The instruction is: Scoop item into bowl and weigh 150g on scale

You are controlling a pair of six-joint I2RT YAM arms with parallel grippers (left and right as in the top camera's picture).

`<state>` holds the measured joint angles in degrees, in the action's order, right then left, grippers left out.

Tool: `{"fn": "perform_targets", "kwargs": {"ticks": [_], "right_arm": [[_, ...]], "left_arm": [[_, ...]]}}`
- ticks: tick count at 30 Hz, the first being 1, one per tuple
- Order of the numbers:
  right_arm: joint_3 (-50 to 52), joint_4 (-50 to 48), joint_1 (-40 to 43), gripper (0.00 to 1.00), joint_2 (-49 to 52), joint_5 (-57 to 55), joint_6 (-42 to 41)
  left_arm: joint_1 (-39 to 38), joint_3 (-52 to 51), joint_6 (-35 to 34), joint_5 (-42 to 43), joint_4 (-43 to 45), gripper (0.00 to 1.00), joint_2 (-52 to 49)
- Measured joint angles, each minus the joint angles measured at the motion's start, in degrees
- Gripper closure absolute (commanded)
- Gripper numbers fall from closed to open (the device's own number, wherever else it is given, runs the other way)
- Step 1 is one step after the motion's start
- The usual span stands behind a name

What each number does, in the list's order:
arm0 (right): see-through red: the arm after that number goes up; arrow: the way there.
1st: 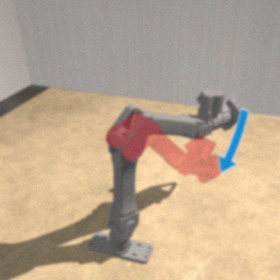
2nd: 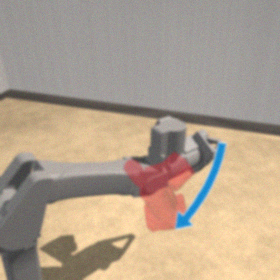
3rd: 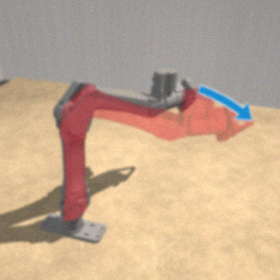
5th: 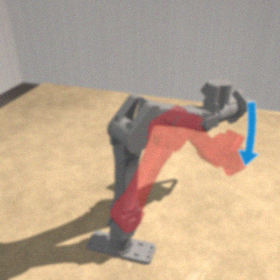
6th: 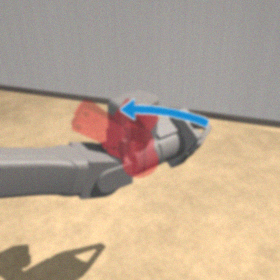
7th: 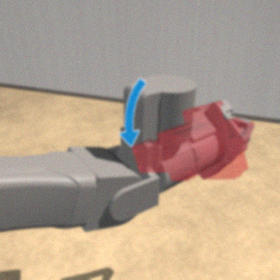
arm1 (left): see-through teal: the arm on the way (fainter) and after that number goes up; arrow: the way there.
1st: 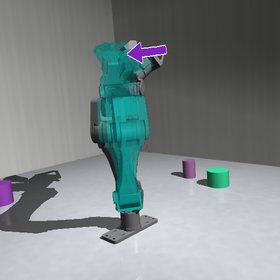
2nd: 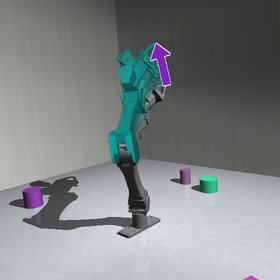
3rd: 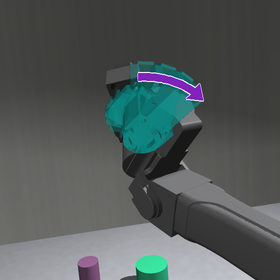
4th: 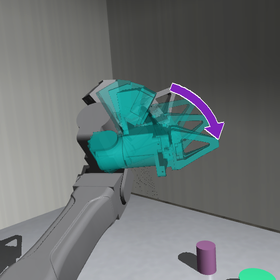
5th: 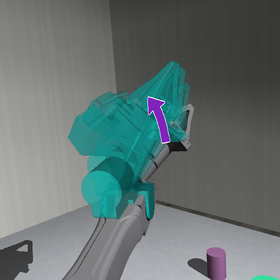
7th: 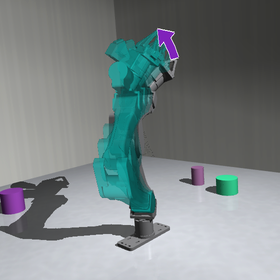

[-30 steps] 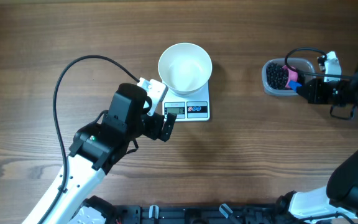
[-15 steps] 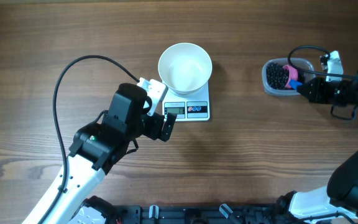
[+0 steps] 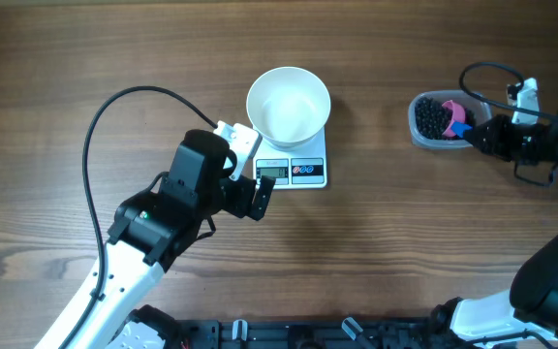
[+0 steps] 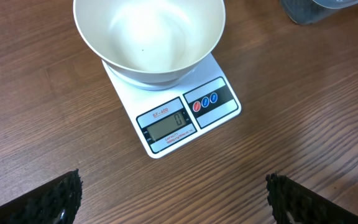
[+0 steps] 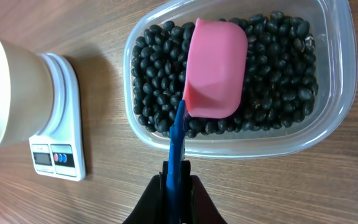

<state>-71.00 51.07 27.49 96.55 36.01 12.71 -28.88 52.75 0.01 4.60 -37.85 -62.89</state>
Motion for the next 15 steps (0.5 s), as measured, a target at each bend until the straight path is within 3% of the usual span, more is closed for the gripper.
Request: {"fn": "perform_targets", "kwargs": {"ticks": [15], "right_arm": [[0.04,0.74,3.91,0.96,0.74,5.97,-2.27]], "left_arm": [[0.00,0.00,0.00,0.00,0.00,0.00,0.02]]}}
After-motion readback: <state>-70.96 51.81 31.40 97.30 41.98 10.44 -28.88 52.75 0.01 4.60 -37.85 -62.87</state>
